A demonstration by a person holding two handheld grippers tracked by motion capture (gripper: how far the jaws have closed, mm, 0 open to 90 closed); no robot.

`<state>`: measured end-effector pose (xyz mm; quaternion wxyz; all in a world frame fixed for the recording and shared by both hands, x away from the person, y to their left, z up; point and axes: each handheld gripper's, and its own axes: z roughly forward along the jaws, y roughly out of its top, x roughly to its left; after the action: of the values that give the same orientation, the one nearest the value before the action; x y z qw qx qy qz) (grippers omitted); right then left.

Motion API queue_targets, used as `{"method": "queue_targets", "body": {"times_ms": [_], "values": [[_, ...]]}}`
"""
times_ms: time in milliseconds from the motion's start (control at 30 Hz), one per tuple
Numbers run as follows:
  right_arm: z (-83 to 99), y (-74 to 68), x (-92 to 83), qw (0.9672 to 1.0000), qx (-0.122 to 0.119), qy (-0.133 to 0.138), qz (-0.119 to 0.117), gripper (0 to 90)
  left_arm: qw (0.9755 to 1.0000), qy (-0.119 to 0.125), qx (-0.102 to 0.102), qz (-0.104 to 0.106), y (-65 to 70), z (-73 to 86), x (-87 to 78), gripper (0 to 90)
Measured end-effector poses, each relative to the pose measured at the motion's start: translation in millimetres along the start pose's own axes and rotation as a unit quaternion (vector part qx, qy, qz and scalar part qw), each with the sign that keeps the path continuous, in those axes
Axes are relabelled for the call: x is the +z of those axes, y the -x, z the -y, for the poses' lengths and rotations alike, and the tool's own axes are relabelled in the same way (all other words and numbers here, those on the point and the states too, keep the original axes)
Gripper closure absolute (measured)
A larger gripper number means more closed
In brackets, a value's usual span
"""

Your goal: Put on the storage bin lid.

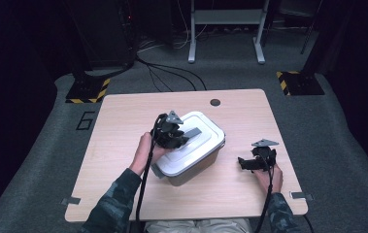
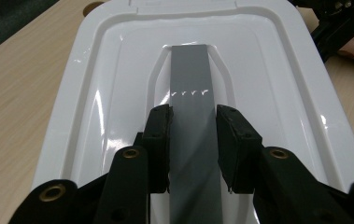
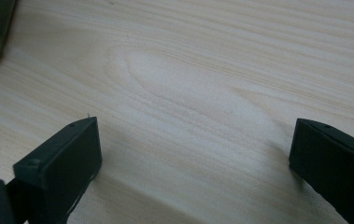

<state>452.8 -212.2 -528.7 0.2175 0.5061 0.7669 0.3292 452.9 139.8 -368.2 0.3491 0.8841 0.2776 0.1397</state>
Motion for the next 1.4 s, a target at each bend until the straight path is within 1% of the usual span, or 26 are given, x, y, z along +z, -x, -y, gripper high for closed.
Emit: {"method": "queue_targets", "body": {"times_ms": [67, 167, 267, 333, 400, 467, 600, 733, 867, 1000, 1067, 1133, 1167, 1200, 1233, 1267, 1333, 1367, 1400], "values": [[-0.1, -0.2, 0.1, 1.0, 0.002, 0.001, 0.001, 1.6, 1.0, -0.003, -0.002, 0.003, 1.6, 0.2, 2.5, 66.4], [0.0, -0.2, 0.1, 1.0, 0.002, 0.0, 0.001, 1.6, 1.0, -0.005, 0.001, 0.005, 1.9, 0.5, 5.0, 66.4], [0.0, 0.0, -0.1, 1.0, 0.0, 0.0, 0.0, 1.6, 0.9999, -0.007, -0.004, 0.008, 2.7, 1.7, 7.5, 66.4], [0.0, -0.2, 0.1, 1.0, 0.001, 0.001, 0.001, 1.6, 0.9999, -0.012, 0.003, 0.008, 3.1, 2.8, 9.8, 66.3], [0.0, -0.2, 0.1, 1.0, 0.001, 0.001, 0.001, 1.6, 0.9999, -0.014, 0.0, 0.008, 3.5, 3.8, 11.8, 66.3], [-0.1, -0.2, 0.1, 1.0, 0.002, 0.001, 0.001, 1.6, 0.9999, -0.015, 0.002, 0.008, 3.3, 4.4, 12.9, 66.3], [0.1, 0.2, -0.1, 1.0, -0.001, 0.0, -0.001, 1.7, 0.9999, -0.015, 0.005, 0.007, 3.4, 4.5, 13.2, 66.2], [0.1, 0.4, -0.3, 1.0, -0.003, -0.001, -0.001, 1.7, 0.9998, -0.016, 0.004, 0.009, 3.0, 4.9, 13.1, 66.0], [0.2, 0.4, -0.3, 1.0, -0.003, -0.001, -0.001, 1.8, 0.9999, -0.015, 0.004, 0.007, 3.4, 5.2, 13.0, 65.1], [0.2, 0.4, -0.3, 1.0, -0.002, -0.001, -0.001, 1.8, 0.9998, -0.017, 0.004, 0.005, 3.4, 5.1, 12.8, 56.9], [0.2, 0.5, -0.3, 1.0, -0.003, -0.001, -0.001, 1.8, 0.9998, -0.018, 0.004, 0.003, 4.0, 5.3, 11.9, 48.9], [0.2, 0.4, -0.3, 1.0, -0.002, 0.0, -0.001, 1.9, 0.9999, -0.016, 0.002, 0.0, 4.5, 5.5, 10.9, 38.4], [0.2, 0.4, -0.3, 1.0, -0.002, -0.001, -0.001, 1.9, 0.9999, -0.011, 0.0, -0.006, 4.1, 5.7, 6.8, 33.7], [0.2, 0.4, -0.3, 1.0, -0.002, -0.001, -0.001, 1.9, 0.9999, -0.011, 0.0, -0.006, 4.1, 5.7, 6.8, 29.3], [0.2, 0.4, -0.3, 1.0, -0.002, -0.001, -0.001, 1.9, 0.9999, -0.007, -0.002, -0.012, 3.8, 6.2, 4.2, 29.3], [0.2, 0.4, -0.4, 1.0, -0.003, -0.001, -0.001, 1.8, 0.9998, -0.005, -0.003, -0.018, 3.3, 6.5, 1.7, 22.3], [0.2, 0.4, -0.4, 1.0, -0.003, -0.001, -0.001, 1.9, 0.9995, 0.002, -0.011, -0.03, 1.1, 9.0, -4.4, 17.3], [0.2, 0.4, -0.4, 1.0, -0.003, -0.001, -0.001, 1.9, 0.9995, 0.002, -0.011, -0.03, 1.1, 9.0, -4.4, 15.4], [0.1, 0.4, -0.4, 1.0, -0.003, -0.001, -0.001, 1.8, 0.9993, 0.003, -0.011, -0.035, -0.5, 10.5, -7.7, 15.4]]}}
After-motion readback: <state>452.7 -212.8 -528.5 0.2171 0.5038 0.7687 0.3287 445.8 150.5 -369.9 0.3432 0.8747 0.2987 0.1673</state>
